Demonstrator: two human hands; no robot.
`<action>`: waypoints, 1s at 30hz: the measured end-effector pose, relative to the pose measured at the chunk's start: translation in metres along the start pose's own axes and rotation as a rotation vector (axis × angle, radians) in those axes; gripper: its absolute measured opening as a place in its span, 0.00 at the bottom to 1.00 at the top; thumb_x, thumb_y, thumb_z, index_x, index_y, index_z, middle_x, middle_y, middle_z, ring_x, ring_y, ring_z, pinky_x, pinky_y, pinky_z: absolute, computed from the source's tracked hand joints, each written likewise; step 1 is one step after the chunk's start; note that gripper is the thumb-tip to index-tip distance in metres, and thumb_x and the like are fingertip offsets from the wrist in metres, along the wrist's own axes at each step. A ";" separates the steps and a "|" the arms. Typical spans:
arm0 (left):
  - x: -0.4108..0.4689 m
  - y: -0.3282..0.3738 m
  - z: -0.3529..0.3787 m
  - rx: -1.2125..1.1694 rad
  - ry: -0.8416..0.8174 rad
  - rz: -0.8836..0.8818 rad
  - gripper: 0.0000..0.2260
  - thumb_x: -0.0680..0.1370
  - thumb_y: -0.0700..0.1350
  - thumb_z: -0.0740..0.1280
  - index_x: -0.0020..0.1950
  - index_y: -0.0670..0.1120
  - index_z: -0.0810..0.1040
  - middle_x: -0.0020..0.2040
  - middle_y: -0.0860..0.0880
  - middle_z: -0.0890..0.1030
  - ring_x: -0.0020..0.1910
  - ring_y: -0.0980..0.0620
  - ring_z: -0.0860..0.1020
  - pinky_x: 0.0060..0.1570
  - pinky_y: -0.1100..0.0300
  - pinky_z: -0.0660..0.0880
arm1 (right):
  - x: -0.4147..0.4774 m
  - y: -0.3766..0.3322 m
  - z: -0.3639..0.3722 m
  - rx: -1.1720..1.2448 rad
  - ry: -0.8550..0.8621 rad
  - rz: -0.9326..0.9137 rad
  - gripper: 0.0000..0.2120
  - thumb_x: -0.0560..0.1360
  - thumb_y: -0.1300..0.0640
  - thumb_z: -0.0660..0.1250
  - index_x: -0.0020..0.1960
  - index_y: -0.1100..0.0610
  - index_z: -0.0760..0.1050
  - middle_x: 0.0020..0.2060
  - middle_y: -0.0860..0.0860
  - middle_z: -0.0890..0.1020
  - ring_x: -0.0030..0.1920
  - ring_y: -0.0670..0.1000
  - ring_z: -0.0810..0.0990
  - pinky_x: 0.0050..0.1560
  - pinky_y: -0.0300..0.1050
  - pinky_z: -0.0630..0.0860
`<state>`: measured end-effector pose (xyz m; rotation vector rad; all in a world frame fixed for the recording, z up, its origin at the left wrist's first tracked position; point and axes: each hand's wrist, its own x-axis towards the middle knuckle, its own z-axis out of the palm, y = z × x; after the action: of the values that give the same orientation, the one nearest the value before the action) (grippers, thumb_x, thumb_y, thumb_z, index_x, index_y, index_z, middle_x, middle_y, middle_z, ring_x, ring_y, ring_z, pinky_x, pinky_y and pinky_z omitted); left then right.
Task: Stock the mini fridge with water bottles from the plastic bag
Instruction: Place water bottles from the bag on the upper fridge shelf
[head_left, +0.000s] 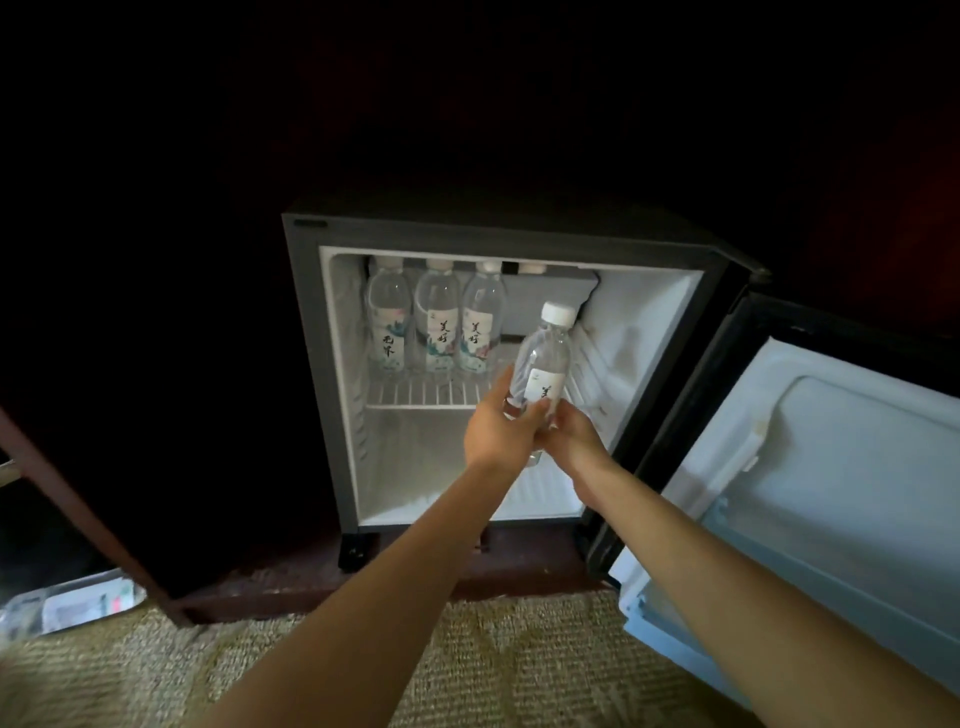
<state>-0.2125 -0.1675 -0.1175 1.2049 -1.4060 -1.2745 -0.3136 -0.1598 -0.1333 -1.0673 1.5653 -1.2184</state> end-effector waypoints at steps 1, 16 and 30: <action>0.007 0.002 0.000 -0.009 -0.008 0.008 0.25 0.77 0.47 0.68 0.73 0.53 0.67 0.62 0.49 0.78 0.61 0.50 0.77 0.58 0.52 0.76 | 0.008 -0.004 -0.002 0.005 0.006 -0.015 0.16 0.73 0.67 0.67 0.59 0.55 0.74 0.44 0.46 0.82 0.41 0.40 0.80 0.33 0.29 0.75; 0.068 -0.008 -0.004 0.128 0.033 0.140 0.26 0.78 0.41 0.65 0.75 0.54 0.62 0.63 0.50 0.67 0.51 0.69 0.75 0.51 0.76 0.68 | 0.087 -0.012 0.005 0.025 0.037 -0.080 0.23 0.71 0.68 0.72 0.64 0.60 0.71 0.57 0.56 0.81 0.54 0.51 0.81 0.55 0.48 0.79; 0.086 -0.030 -0.006 -0.016 0.007 -0.047 0.17 0.76 0.35 0.61 0.63 0.45 0.76 0.55 0.48 0.80 0.54 0.53 0.77 0.59 0.57 0.74 | 0.119 0.004 0.008 -0.063 0.224 -0.215 0.27 0.66 0.62 0.78 0.63 0.58 0.73 0.54 0.52 0.79 0.52 0.47 0.78 0.57 0.47 0.76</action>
<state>-0.2171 -0.2542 -0.1470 1.2374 -1.3674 -1.3098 -0.3376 -0.2750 -0.1535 -1.1976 1.7005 -1.4851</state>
